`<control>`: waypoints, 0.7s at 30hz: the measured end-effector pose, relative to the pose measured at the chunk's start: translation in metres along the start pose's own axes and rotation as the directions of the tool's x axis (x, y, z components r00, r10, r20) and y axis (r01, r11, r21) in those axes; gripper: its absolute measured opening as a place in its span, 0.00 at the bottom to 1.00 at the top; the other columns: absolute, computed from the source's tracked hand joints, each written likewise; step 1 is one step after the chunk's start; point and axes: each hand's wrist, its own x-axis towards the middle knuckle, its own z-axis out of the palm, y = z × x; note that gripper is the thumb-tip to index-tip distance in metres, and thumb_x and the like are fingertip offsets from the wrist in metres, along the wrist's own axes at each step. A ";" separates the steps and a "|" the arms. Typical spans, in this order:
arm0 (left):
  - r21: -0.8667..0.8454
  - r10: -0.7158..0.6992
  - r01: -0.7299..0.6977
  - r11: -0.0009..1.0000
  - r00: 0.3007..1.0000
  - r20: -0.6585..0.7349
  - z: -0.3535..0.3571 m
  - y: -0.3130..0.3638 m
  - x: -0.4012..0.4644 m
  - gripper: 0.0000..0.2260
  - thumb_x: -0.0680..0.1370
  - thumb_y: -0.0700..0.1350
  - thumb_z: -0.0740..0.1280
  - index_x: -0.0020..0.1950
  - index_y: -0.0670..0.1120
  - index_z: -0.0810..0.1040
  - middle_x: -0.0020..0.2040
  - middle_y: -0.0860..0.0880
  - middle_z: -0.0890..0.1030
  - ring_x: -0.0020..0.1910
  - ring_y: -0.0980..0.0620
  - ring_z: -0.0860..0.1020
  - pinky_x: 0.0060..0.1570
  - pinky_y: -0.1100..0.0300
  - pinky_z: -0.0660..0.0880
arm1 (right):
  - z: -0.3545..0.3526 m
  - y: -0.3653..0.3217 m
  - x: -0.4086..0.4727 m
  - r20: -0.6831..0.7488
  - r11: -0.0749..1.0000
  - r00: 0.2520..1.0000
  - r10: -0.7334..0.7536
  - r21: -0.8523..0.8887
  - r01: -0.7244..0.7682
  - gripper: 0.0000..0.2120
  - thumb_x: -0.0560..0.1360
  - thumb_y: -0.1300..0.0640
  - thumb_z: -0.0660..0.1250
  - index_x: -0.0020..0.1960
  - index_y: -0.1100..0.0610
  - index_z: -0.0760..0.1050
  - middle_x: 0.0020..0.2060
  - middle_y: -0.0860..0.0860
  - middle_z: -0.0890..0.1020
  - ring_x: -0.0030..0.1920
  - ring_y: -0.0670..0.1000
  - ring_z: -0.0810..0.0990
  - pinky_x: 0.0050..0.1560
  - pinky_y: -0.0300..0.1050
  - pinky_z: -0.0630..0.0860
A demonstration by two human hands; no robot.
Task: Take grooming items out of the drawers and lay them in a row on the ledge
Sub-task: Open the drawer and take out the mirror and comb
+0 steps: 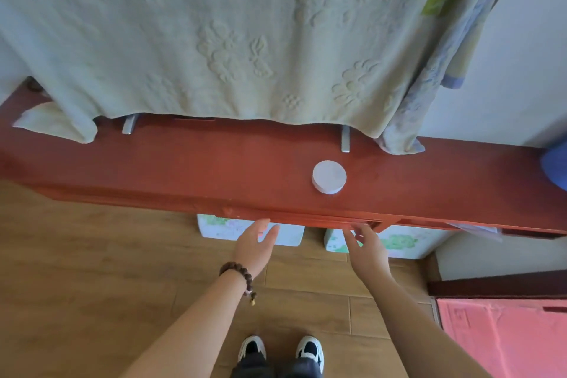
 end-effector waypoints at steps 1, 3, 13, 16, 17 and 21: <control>-0.187 -0.124 0.130 0.974 0.991 0.042 0.004 0.000 0.005 0.19 0.80 0.56 0.59 0.66 0.47 0.73 0.67 0.48 0.75 0.64 0.50 0.74 0.64 0.51 0.70 | 0.003 0.003 0.007 0.061 0.972 0.987 0.146 0.177 -0.155 0.13 0.79 0.48 0.60 0.58 0.54 0.75 0.59 0.53 0.78 0.58 0.53 0.76 0.57 0.49 0.71; -0.565 -0.325 0.359 0.743 0.931 0.165 0.010 -0.003 0.019 0.20 0.81 0.59 0.56 0.63 0.46 0.73 0.63 0.46 0.76 0.62 0.47 0.74 0.61 0.49 0.72 | 0.010 0.010 0.023 0.226 0.735 0.908 0.353 0.534 -0.419 0.15 0.79 0.46 0.59 0.55 0.56 0.74 0.55 0.56 0.79 0.56 0.55 0.78 0.57 0.53 0.73; -0.941 -0.446 0.331 -0.074 0.833 0.328 0.028 -0.048 0.098 0.47 0.68 0.76 0.56 0.77 0.45 0.56 0.75 0.39 0.61 0.70 0.32 0.65 0.62 0.34 0.66 | 0.054 0.046 0.081 0.492 -0.102 0.796 0.352 0.866 -0.490 0.40 0.76 0.33 0.52 0.76 0.62 0.55 0.73 0.60 0.63 0.74 0.57 0.61 0.73 0.60 0.57; -0.939 -0.430 0.335 -0.075 0.839 0.333 0.026 -0.054 0.112 0.52 0.65 0.78 0.55 0.77 0.43 0.55 0.75 0.38 0.62 0.70 0.34 0.66 0.63 0.35 0.66 | 0.062 0.053 0.091 0.497 -0.181 0.811 0.309 0.867 -0.463 0.44 0.74 0.30 0.53 0.76 0.63 0.53 0.74 0.59 0.63 0.74 0.57 0.62 0.73 0.61 0.57; -0.937 -0.425 0.340 -0.074 0.839 0.338 0.026 -0.056 0.114 0.53 0.65 0.79 0.55 0.77 0.42 0.54 0.75 0.38 0.62 0.70 0.35 0.67 0.63 0.35 0.66 | 0.064 0.055 0.092 0.497 -0.189 0.814 0.300 0.867 -0.460 0.45 0.73 0.30 0.54 0.76 0.62 0.53 0.73 0.59 0.64 0.73 0.57 0.63 0.73 0.61 0.57; -0.940 -0.428 0.334 -0.068 0.842 0.330 0.026 -0.054 0.111 0.52 0.63 0.79 0.57 0.76 0.45 0.58 0.73 0.40 0.65 0.67 0.37 0.71 0.58 0.34 0.69 | 0.069 0.056 0.094 0.487 -0.173 0.824 0.288 0.873 -0.456 0.45 0.71 0.28 0.57 0.74 0.61 0.59 0.69 0.57 0.70 0.70 0.56 0.69 0.70 0.62 0.61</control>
